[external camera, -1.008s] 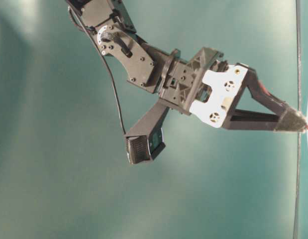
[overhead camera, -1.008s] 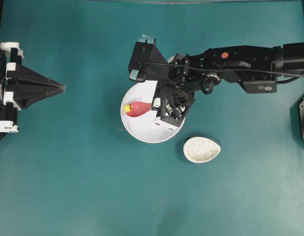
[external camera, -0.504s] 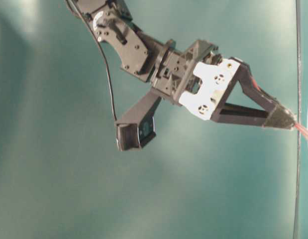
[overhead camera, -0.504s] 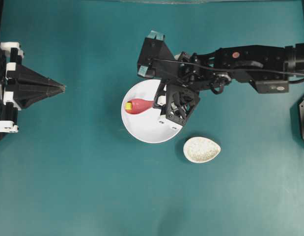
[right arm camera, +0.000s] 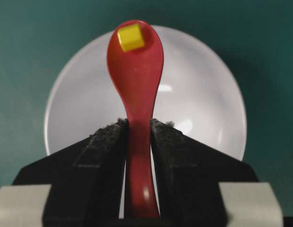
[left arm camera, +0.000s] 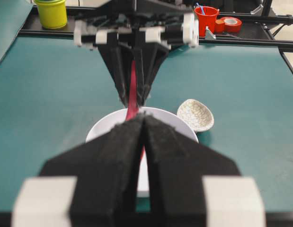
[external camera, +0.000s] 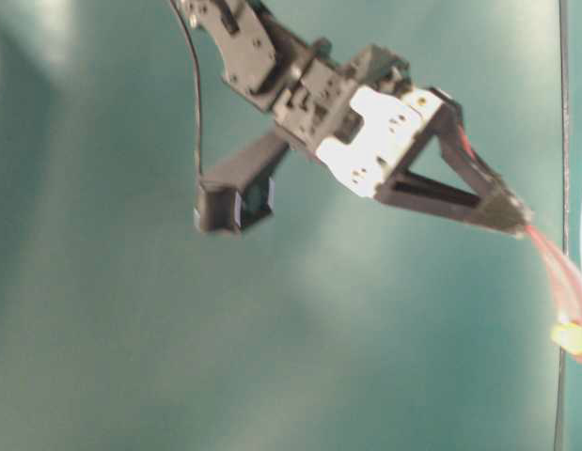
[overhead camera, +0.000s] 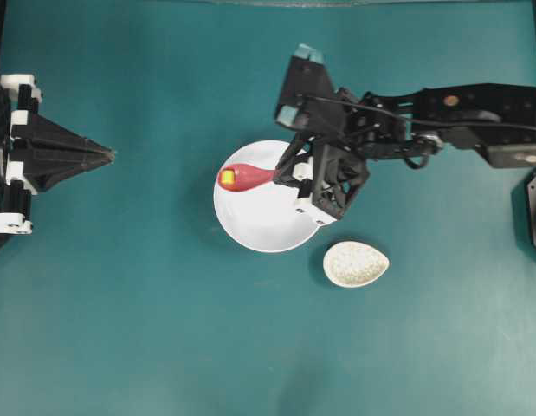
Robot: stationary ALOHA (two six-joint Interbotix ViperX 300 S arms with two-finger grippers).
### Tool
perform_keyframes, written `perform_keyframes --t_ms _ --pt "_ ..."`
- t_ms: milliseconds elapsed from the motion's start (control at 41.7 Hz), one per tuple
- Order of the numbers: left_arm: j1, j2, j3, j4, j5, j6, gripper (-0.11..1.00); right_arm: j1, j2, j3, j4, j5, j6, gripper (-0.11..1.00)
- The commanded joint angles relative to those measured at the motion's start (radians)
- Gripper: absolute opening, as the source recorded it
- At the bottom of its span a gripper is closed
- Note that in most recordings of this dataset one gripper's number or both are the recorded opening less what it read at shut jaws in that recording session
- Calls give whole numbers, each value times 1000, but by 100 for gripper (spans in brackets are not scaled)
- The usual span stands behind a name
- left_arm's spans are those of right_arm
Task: Scoop the yellow hexagonal prism block from the bowl with a spoon using the right arm.
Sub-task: 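Raise the spoon carrying the yellow block up out of the bowl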
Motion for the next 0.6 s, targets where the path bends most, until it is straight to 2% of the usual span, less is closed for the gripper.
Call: perform_keyframes --t_ms 0,216,576 --pt "2 8 -14 2 -8 2 0 0 -61 14 6 -40 -2 22" --pt "2 8 -14 2 -8 2 0 2 -153 78 11 -106 0 22" --pt "2 8 -15 2 -6 2 0 0 -318 133 11 -87 -2 22"
